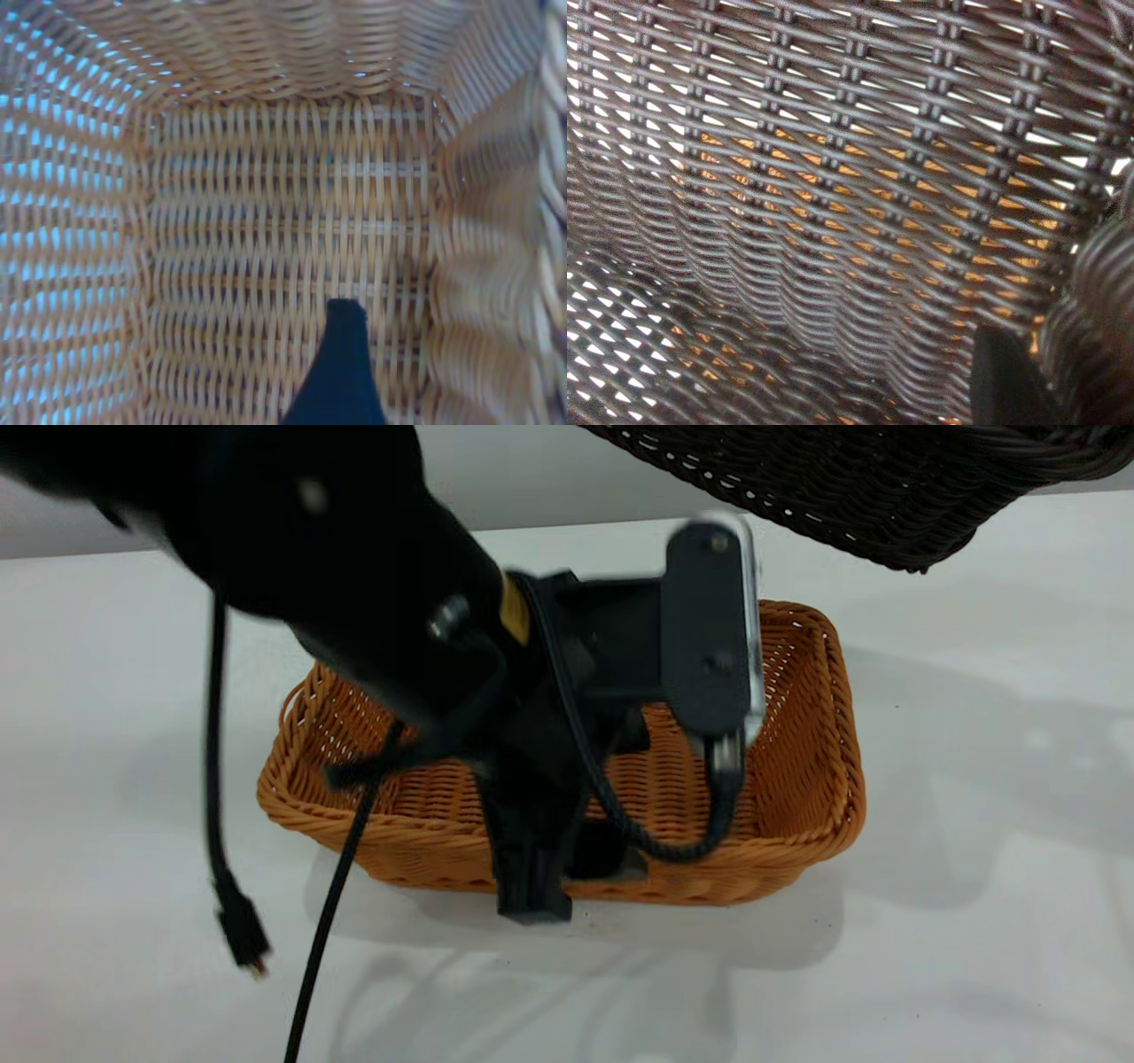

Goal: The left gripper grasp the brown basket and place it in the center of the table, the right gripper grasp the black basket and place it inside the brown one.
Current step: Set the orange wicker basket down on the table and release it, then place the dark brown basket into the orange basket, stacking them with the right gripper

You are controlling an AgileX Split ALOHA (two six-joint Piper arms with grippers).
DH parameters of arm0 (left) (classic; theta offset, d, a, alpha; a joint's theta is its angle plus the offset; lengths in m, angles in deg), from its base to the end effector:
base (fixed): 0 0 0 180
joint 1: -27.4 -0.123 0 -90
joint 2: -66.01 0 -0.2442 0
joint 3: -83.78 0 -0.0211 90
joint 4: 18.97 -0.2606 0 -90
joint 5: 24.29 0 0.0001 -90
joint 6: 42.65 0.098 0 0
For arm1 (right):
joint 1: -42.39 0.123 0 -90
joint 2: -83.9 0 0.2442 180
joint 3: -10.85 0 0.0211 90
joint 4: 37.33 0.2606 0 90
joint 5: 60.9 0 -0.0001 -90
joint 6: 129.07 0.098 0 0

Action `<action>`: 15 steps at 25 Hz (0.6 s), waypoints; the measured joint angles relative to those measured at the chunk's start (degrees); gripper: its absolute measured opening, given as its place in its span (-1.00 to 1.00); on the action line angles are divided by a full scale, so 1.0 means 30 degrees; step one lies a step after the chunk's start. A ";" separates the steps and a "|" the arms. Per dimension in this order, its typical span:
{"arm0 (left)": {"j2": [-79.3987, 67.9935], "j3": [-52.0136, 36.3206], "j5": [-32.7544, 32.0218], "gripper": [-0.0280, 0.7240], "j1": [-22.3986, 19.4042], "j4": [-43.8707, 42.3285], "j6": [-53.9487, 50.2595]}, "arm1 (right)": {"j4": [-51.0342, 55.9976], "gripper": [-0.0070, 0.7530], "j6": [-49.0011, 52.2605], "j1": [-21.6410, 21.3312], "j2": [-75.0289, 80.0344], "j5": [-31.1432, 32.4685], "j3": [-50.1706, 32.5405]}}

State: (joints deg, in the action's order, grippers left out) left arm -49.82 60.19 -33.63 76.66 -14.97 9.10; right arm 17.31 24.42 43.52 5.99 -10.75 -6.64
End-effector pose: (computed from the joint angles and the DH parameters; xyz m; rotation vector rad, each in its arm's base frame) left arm 0.2228 -0.2604 0.0748 1.9480 1.7160 -0.0239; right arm 0.3200 0.0677 0.1826 0.1212 2.6327 1.0014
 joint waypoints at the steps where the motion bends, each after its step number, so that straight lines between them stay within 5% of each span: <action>1: 0.0395 0.0000 -0.0466 0.55 0.0000 0.0000 -0.0220 | 0.0000 -0.38 0.0000 0.0000 0.0000 0.0000 0.0000; 10: 0.5311 -0.0017 -0.3363 0.56 0.2205 0.0045 -0.2819 | -0.0269 -0.38 -0.0312 0.0000 0.0023 0.0147 0.0331; 15: 0.8947 -0.0017 -0.2665 0.56 0.3682 0.0053 -0.3596 | -0.0337 -0.38 -0.0278 0.0021 0.0039 0.0403 0.0331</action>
State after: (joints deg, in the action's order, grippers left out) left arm -22.98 60.14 -41.63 87.71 -14.81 -1.68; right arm 16.30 23.59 43.59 6.11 -9.54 -5.65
